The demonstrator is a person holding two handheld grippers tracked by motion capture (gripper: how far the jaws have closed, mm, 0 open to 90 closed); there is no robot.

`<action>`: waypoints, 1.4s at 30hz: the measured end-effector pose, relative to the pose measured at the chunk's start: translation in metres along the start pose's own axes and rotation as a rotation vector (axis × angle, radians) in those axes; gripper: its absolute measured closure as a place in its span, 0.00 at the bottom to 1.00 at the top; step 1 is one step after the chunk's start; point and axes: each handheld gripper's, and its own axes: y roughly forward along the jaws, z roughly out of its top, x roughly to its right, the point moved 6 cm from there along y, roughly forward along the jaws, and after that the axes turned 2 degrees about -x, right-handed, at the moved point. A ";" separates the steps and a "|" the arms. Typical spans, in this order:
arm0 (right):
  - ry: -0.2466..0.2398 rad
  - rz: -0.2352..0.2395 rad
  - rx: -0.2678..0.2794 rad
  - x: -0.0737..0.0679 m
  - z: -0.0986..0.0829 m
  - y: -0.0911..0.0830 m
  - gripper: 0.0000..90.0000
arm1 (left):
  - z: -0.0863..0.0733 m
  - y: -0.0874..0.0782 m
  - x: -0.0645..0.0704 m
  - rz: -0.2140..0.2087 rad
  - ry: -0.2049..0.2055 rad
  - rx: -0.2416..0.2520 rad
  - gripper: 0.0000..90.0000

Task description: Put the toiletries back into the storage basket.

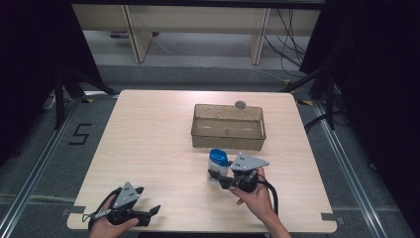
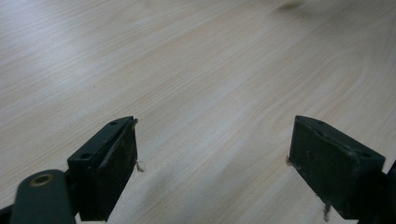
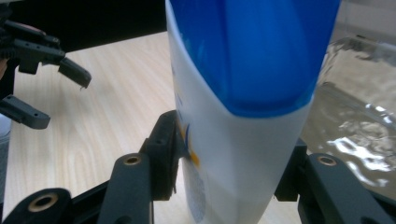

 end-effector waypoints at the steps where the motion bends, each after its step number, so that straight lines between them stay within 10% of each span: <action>1: 0.000 0.000 0.000 0.000 0.000 0.000 0.60 | 0.000 0.000 0.000 0.000 0.000 0.000 0.16; 42: 0.112 -0.233 0.007 0.082 0.026 -0.055 0.61 | 0.000 0.000 0.002 -0.008 0.014 -0.007 0.16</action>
